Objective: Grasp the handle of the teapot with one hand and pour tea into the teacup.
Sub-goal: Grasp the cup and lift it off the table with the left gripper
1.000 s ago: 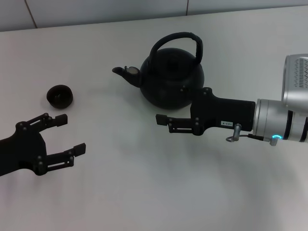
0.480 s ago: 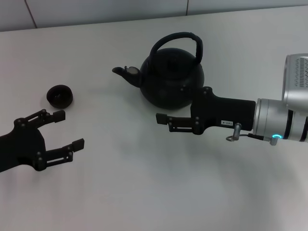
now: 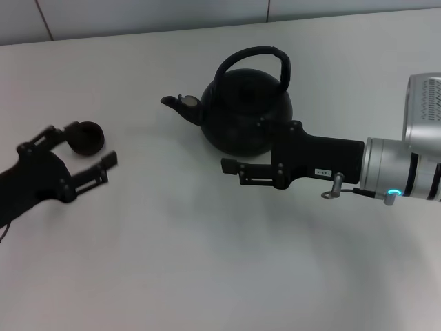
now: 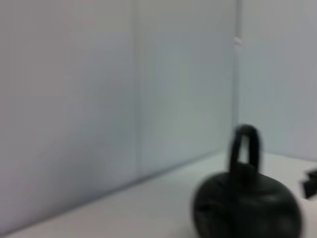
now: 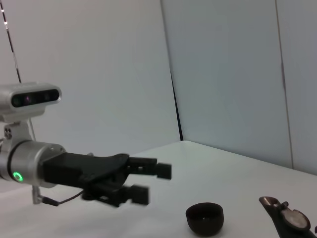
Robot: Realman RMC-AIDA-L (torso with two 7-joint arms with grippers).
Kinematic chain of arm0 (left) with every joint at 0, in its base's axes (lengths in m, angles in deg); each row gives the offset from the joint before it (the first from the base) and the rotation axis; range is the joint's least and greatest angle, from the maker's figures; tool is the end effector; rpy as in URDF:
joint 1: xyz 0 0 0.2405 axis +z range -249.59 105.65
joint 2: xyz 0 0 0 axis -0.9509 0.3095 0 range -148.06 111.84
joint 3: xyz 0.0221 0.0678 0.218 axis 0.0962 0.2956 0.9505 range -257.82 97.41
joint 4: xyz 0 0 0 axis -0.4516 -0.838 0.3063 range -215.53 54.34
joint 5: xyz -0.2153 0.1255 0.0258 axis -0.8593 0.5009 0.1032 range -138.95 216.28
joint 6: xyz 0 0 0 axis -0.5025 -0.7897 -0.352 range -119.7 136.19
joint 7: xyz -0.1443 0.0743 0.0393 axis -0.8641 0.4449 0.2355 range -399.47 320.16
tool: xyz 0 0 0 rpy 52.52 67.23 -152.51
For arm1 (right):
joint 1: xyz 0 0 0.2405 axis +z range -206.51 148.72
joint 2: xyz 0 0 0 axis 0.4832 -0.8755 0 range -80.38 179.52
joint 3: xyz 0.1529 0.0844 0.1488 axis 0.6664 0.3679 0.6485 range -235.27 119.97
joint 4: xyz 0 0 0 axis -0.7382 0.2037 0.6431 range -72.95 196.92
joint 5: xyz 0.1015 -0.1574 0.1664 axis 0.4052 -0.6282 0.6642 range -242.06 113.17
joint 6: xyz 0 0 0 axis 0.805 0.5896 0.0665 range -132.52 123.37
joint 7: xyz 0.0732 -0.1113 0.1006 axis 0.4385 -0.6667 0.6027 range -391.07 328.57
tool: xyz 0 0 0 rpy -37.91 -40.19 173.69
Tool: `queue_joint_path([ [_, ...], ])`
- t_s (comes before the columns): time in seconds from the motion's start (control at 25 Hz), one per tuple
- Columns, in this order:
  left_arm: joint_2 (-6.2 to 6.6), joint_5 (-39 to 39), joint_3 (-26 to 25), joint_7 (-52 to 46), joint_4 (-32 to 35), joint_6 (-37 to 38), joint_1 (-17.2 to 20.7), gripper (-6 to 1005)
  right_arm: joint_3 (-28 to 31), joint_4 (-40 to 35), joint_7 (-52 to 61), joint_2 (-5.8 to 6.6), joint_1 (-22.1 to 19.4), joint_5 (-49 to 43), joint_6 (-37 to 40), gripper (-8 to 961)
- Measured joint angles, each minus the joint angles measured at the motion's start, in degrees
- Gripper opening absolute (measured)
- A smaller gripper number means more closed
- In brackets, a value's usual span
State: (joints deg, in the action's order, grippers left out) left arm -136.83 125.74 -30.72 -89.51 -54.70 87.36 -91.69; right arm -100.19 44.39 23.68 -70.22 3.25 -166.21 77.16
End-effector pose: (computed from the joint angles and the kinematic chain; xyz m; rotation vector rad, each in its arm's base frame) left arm -0.3085 0.3291 -0.0246 -2.3768 -0.4272 -0.7737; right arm 0.2564 0.3425 -0.0709 -2.6296 0.4515 0.8546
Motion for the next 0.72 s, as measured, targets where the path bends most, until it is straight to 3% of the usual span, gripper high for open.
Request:
queue_joint_path([
  [0.24, -0.03, -15.00, -0.01, 12.42, -10.59, -1.59, -0.64, 864, 0.01, 0.02, 0.09, 0.00, 0.52, 0.04, 0.00, 787],
  [0.72, -0.06, -17.41, 0.57, 13.65, -13.89, -6.98, -1.15, 864, 0.00, 0.11, -0.12, 0.00, 0.99, 0.56, -0.04, 787],
])
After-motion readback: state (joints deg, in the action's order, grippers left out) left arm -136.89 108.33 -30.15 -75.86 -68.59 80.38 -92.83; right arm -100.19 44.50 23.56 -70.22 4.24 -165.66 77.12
